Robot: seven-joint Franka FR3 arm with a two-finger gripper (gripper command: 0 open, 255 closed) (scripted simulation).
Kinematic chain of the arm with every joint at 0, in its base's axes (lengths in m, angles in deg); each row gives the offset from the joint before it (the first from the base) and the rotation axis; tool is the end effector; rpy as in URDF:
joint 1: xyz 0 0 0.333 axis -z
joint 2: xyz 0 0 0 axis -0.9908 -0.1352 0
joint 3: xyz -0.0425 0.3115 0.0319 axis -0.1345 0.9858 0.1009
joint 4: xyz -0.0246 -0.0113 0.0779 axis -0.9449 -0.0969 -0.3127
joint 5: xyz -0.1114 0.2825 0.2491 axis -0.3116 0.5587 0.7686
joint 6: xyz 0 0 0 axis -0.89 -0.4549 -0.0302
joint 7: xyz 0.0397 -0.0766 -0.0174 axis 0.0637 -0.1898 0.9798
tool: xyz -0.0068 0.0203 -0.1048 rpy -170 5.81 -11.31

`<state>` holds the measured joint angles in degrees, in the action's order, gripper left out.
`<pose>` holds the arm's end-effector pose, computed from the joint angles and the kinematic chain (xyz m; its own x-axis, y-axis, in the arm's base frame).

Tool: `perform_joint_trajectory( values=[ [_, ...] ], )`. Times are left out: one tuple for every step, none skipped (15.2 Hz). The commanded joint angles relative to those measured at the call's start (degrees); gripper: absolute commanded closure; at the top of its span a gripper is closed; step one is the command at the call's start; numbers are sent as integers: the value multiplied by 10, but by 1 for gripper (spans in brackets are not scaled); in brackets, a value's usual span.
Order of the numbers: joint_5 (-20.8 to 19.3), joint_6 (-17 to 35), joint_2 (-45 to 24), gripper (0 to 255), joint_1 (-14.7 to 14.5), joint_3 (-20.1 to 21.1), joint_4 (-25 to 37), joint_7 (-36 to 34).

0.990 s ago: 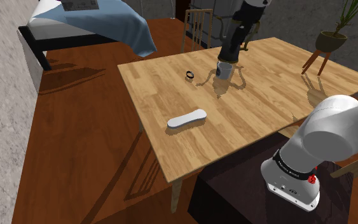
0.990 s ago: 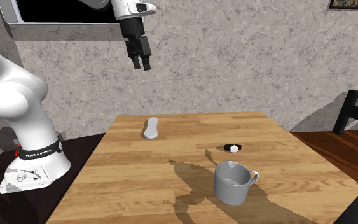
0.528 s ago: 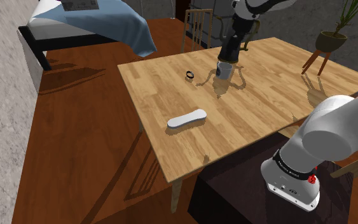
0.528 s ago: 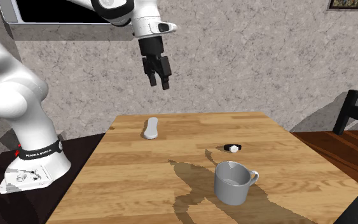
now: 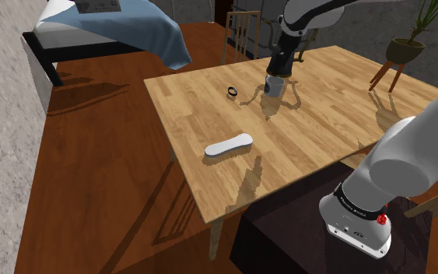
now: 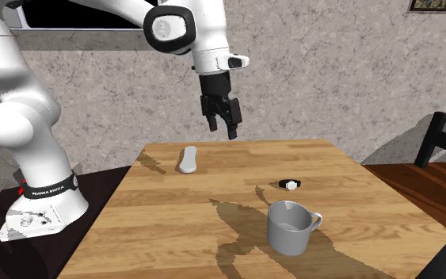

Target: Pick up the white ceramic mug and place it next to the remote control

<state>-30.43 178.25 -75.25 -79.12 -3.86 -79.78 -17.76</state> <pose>0.4607 -0.2250 0.4466 0.9777 0.1772 0.1129 0.1696 -0.9827 0.0739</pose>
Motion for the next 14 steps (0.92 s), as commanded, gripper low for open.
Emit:
perform_joint_trajectory(
  values=[
    [21,20,-44,0,4,-16,21,32],
    [32,27,-66,0,6,-22,32,46],
    [45,34,-89,0,9,-27,45,61],
    [59,40,-111,0,12,-31,58,76],
    [72,45,-134,0,17,-34,72,91],
    [87,50,-157,0,22,-35,87,106],
    [101,53,-180,0,29,-36,103,120],
    [114,56,-203,0,36,-36,119,134],
    [128,58,-226,0,44,-34,136,147],
    [140,59,-249,0,53,-33,154,159],
    [152,59,-271,0,62,-30,173,171],
    [163,59,-294,0,72,-27,193,182],
    [174,58,-317,0,82,-23,213,191],
    [183,56,-339,0,92,-20,235,200]
  ],
)
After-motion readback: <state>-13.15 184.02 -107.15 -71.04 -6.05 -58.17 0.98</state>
